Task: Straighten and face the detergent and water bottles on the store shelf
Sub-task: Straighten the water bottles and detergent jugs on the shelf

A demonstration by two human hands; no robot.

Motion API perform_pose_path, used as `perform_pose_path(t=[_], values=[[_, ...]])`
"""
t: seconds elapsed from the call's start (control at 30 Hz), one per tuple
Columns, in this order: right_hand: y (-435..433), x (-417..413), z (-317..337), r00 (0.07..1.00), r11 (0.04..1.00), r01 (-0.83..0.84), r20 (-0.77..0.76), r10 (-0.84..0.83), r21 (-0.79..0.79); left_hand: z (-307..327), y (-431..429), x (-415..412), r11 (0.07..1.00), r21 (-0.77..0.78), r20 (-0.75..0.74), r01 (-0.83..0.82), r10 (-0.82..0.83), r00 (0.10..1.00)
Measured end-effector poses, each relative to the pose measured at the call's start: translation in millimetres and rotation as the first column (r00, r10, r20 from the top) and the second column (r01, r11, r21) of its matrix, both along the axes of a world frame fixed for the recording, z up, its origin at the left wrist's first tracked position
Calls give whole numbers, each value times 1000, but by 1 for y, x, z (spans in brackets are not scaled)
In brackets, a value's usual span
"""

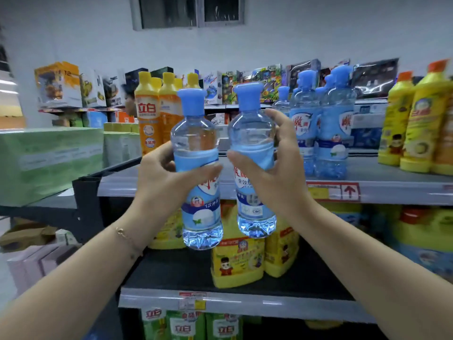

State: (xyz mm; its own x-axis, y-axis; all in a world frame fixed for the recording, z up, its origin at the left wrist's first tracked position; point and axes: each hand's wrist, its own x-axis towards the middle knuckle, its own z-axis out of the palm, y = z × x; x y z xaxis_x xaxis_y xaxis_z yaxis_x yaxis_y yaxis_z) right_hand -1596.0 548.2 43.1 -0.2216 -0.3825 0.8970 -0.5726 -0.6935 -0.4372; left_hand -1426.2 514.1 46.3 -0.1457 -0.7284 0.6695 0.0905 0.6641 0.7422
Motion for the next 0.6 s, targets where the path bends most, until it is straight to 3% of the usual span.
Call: perform_pose_path(t=[0.27, 0.37, 0.6], values=[[19, -92, 47, 990, 969, 127, 80, -113, -210, 68, -15, -95, 996, -76, -17, 44, -45, 999], [27, -134, 61, 970, 934, 242, 61, -235, -264, 86, -29, -133, 996, -71, -38, 46, -49, 998], [33, -231, 68, 855, 812, 514, 81, -513, -278, 84, -89, -198, 993, 76, -92, -87, 94, 991]])
